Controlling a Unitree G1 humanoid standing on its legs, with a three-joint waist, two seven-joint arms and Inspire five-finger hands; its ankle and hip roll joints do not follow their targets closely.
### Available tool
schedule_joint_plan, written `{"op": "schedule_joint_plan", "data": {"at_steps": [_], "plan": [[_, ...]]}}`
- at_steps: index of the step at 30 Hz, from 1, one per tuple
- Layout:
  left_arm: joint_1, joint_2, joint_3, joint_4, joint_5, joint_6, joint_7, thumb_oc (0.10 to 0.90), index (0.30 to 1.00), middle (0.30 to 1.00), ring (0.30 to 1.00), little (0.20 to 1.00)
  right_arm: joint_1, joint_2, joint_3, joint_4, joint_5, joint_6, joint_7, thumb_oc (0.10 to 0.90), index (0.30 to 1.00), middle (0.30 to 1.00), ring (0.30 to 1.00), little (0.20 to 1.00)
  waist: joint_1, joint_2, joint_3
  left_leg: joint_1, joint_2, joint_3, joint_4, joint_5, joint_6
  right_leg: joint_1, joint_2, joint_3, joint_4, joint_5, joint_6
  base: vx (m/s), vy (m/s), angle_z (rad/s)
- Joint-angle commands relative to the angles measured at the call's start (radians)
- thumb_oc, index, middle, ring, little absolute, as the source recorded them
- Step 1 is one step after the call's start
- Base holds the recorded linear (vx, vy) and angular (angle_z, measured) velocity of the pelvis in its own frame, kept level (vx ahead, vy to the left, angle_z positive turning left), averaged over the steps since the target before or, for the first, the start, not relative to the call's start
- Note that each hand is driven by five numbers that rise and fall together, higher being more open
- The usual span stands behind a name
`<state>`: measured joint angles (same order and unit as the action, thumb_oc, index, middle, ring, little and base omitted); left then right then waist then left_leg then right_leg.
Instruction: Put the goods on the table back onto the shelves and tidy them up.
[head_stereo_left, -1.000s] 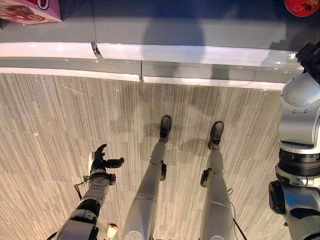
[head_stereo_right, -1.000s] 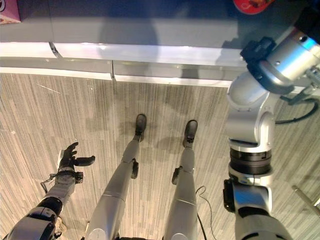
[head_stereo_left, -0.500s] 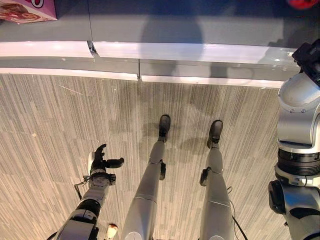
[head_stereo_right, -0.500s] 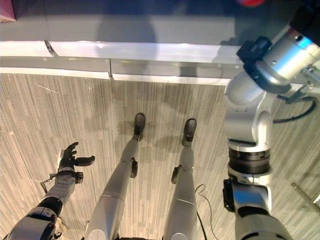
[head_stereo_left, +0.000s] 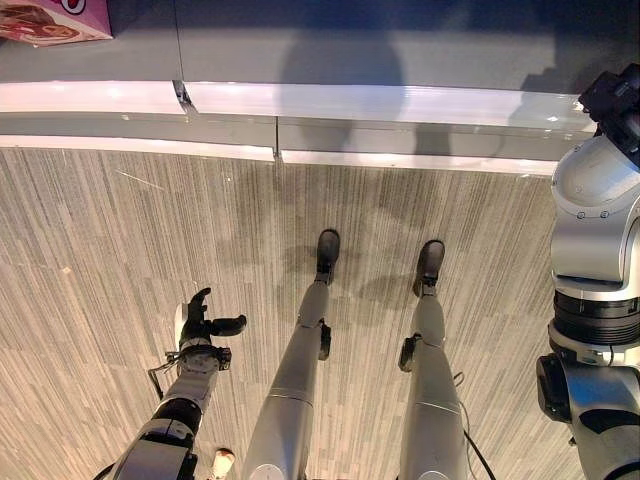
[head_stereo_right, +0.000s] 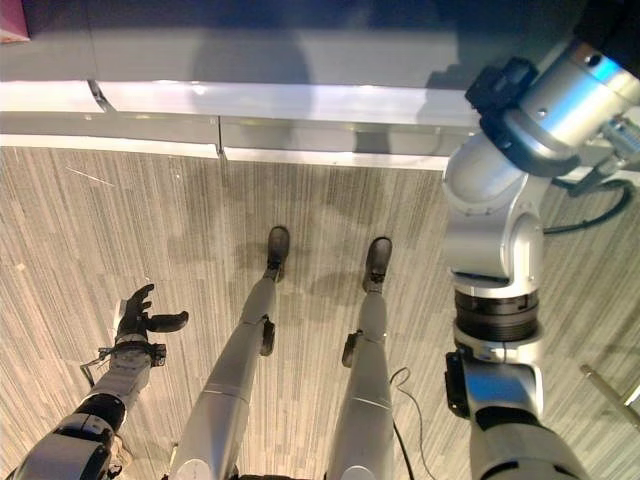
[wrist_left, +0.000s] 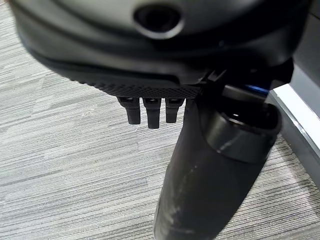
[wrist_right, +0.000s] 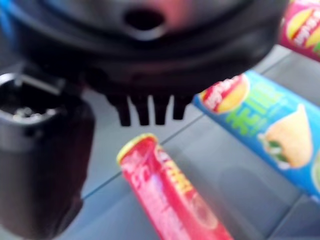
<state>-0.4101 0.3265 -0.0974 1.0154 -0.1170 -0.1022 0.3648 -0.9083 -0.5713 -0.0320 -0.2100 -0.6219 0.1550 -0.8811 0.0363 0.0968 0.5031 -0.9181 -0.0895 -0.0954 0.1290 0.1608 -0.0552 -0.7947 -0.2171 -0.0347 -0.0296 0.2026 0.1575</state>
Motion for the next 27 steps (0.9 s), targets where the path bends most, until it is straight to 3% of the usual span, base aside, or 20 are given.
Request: {"op": "schedule_joint_plan", "data": {"at_steps": [1, 10, 20, 27], "plan": [[0.035, 0.02, 0.012, 0.119, -0.014, 0.04, 0.054, 0.8, 0.9, 0.9, 0.9, 0.9, -0.04, -0.03, -0.025, -0.078, -0.032, -0.069, -0.057, 0.8, 0.9, 0.9, 0.9, 0.9, -0.011, -0.008, -0.114, -0.016, 0.003, 0.015, 0.122, -0.202, -0.006, 0.05, -0.029, 0.018, 0.058, -0.069, 0.056, 0.0, 0.0, 0.0], [0.025, 0.019, 0.011, 0.124, -0.016, 0.042, 0.056, 0.8, 0.9, 0.9, 0.9, 0.9, -0.033, -0.018, -0.019, -0.057, 0.026, -0.098, -0.05, 0.8, 0.9, 0.9, 0.9, 0.9, -0.018, -0.015, -0.107, -0.005, 0.003, 0.019, 0.101, -0.185, -0.007, 0.049, -0.029, 0.024, 0.057, -0.06, 0.057, 0.0, 0.0, 0.0], [0.025, 0.005, 0.01, 0.123, -0.02, 0.047, 0.054, 0.8, 0.9, 0.9, 0.9, 0.9, 0.076, 0.039, -0.013, -0.029, 0.146, -0.183, -0.009, 0.8, 0.9, 0.9, 0.9, 0.9, -0.029, -0.025, -0.109, 0.019, 0.018, 0.025, 0.097, -0.192, -0.01, 0.076, -0.019, 0.02, 0.048, -0.067, 0.054, 0.0, -0.001, -0.01], [0.042, -0.002, 0.007, 0.121, -0.027, 0.044, 0.042, 0.8, 0.9, 0.9, 0.9, 0.9, 0.188, 0.069, -0.003, 0.031, 0.259, -0.236, 0.042, 0.8, 0.9, 0.9, 0.9, 0.9, -0.044, -0.052, -0.122, 0.087, 0.037, 0.02, 0.017, -0.152, -0.024, 0.124, -0.003, 0.007, 0.009, -0.056, 0.055, 0.04, -0.024, -0.01]]}}
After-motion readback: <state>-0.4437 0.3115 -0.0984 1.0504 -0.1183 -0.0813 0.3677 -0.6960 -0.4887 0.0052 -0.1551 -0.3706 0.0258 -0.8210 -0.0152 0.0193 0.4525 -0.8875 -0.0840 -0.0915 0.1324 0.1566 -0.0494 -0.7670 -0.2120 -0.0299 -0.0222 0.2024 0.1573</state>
